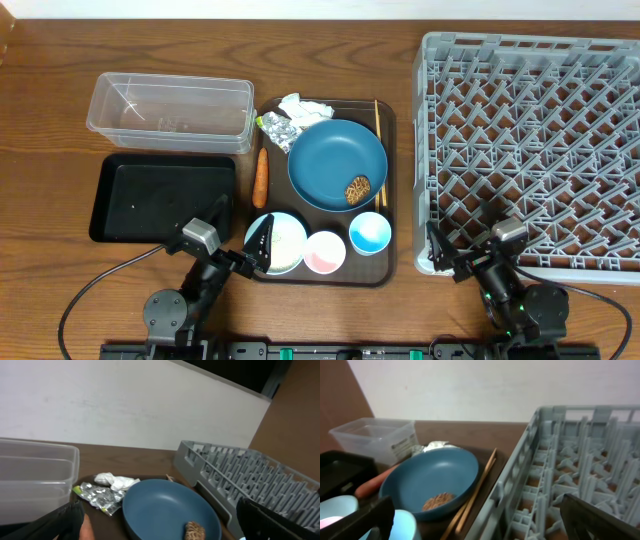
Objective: Sort waste into correct bins and load items into the dishwasher rack
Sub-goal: 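Move left gripper over the pink cup on the brown tray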
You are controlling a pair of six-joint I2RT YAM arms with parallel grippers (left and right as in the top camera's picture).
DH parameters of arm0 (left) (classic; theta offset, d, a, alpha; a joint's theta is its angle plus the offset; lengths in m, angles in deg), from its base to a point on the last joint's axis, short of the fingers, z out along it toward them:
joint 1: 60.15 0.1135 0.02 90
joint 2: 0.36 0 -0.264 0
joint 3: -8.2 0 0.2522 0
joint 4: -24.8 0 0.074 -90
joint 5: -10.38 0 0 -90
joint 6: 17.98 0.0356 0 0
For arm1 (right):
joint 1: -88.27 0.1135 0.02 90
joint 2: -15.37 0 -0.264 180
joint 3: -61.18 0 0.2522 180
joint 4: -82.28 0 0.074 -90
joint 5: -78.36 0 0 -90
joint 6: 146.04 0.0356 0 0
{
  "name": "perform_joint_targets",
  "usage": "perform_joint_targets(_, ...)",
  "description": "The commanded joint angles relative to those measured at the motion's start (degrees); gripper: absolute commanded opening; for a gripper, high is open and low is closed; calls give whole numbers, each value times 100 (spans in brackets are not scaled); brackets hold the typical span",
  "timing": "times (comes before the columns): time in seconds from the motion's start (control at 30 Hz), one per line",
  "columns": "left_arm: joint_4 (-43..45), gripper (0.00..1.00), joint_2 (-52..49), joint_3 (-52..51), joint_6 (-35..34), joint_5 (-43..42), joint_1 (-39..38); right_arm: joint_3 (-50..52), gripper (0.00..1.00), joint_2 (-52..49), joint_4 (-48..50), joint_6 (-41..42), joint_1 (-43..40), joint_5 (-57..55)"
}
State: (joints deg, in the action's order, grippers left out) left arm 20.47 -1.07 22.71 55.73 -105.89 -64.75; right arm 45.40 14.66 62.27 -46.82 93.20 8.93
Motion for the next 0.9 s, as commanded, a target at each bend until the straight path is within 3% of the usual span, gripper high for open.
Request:
perform_joint_targets(0.0, 26, 98, -120, 452, -323, -138, -20, -540, 99, 17, -400, 142, -57, 238)
perform_joint_targets(0.27, -205, 98, -1742, 1902, -826, -398, -20, -1738, 99, -726, -1473, 74, -57, 24)
perform_joint_targets(0.57, -2087, 98, -4037, 4030, -822, -1220, -20, -3241, 99, -2721, -2551, 35, -50, 87)
perform_joint_targets(0.7, -2752, 98, -4538, 4500, -826, -1235, -26, -4048, 99, -3552, -3182, 33, -35, 92)
perform_joint_targets(0.87, -2780, 98, -4625, 4509, -826, -1475, -24, -4516, 99, -4242, -3355, 46, -35, 396)
